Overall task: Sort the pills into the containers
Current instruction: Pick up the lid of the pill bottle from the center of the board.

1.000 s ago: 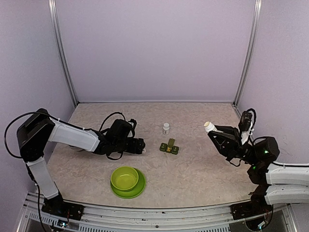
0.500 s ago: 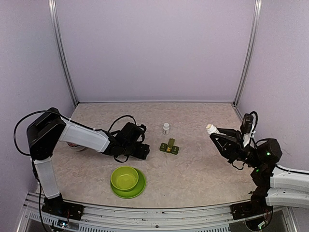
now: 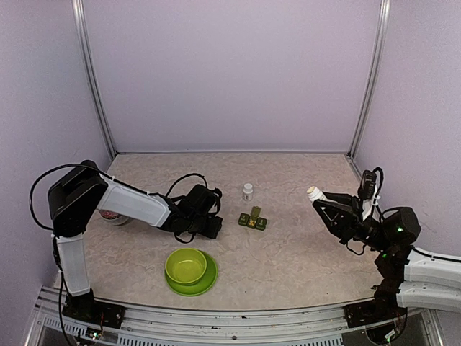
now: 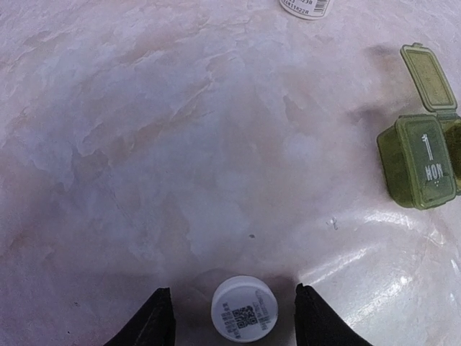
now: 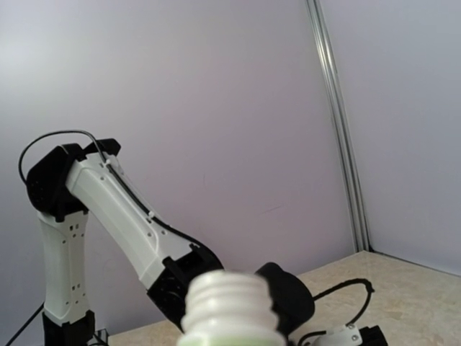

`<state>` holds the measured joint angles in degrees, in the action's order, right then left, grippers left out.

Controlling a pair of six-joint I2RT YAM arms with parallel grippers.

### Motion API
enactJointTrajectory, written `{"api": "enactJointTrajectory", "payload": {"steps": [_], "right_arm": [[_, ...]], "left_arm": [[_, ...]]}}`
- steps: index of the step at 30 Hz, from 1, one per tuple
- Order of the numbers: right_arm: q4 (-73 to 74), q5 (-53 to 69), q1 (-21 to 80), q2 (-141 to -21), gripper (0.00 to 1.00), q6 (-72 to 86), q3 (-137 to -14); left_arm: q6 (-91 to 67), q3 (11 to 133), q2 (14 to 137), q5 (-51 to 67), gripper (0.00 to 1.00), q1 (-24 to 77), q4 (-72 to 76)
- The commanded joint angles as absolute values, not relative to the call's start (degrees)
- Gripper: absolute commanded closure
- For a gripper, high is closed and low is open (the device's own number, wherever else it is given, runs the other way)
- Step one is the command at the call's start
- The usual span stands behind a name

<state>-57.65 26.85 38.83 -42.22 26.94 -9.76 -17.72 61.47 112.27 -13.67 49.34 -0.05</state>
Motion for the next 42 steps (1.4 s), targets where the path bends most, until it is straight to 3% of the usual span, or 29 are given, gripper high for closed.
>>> {"api": "enactJointTrajectory", "payload": {"steps": [1,8,21,30,42], "right_arm": [[-56.68,26.05,38.32,-41.16,0.98,25.82,-9.40],[-56.05,25.66,38.23,-41.13,0.98,24.65,-9.57],[-55.07,25.49,37.81,-40.96,0.99,24.35,-9.76],[-52.81,27.85,37.79,-41.89,0.98,22.61,-11.37],[-53.15,33.06,37.79,-46.68,0.97,21.80,-13.56]], "left_arm": [[-17.29,62.87,113.46,-14.23,0.46,49.66,-0.97],[-17.09,63.10,114.33,-13.26,0.55,49.75,-1.05],[-17.66,63.18,113.64,-12.31,0.81,49.80,-1.27],[-18.62,63.26,107.93,-6.26,0.82,49.83,-0.15],[-22.47,66.50,97.41,14.84,0.81,50.45,6.68]]}}
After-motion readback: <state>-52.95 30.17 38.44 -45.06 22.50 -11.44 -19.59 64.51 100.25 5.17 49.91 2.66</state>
